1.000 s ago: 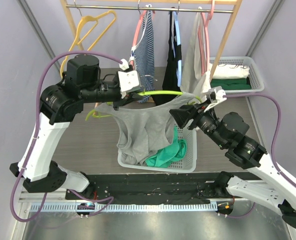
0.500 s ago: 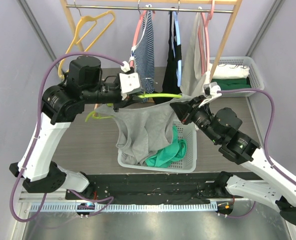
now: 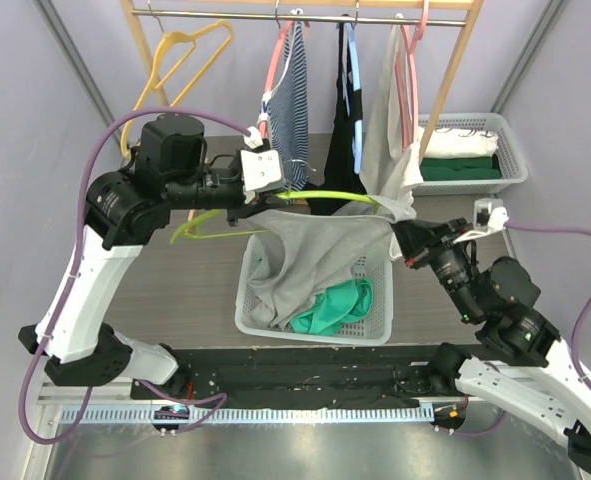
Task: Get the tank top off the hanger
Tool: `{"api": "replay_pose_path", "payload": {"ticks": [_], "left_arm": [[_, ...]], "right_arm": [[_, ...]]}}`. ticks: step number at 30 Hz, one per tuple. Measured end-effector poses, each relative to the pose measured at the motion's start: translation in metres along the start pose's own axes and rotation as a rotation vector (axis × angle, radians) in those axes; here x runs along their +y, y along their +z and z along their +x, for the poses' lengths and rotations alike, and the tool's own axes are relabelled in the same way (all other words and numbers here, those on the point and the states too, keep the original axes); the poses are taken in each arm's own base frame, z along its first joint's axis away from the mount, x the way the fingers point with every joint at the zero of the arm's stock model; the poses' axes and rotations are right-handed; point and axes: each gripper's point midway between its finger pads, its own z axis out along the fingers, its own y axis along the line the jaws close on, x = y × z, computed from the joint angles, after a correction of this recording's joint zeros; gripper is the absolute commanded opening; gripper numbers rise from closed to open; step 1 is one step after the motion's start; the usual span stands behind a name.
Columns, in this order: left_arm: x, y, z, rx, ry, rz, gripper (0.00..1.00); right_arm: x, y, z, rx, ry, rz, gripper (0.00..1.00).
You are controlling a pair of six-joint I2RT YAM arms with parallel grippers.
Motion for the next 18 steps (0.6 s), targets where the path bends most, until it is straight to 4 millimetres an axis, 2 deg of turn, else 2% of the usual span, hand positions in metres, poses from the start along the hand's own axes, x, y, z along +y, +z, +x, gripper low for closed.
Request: {"api": "replay_pose_path", "payload": {"ticks": [4, 8, 14, 18], "left_arm": [[-0.002, -0.003, -0.001, 0.0, 0.0, 0.0, 0.0], [-0.007, -0.01, -0.004, -0.007, 0.002, 0.006, 0.0], [-0.013, -0.026, -0.014, -0.032, 0.016, 0.001, 0.0], [-0.013, -0.037, -0.027, -0.068, 0.034, -0.011, 0.0]], "right_arm": [[-0.029, -0.012, 0.011, -0.013, -0.01, 0.099, 0.01], [-0.044, -0.014, 0.016, -0.006, -0.034, 0.17, 0.01], [-0.051, -0.01, 0.017, 0.004, -0.058, 0.222, 0.01], [-0.052, -0.004, 0.031, 0.055, -0.069, 0.236, 0.01]]}}
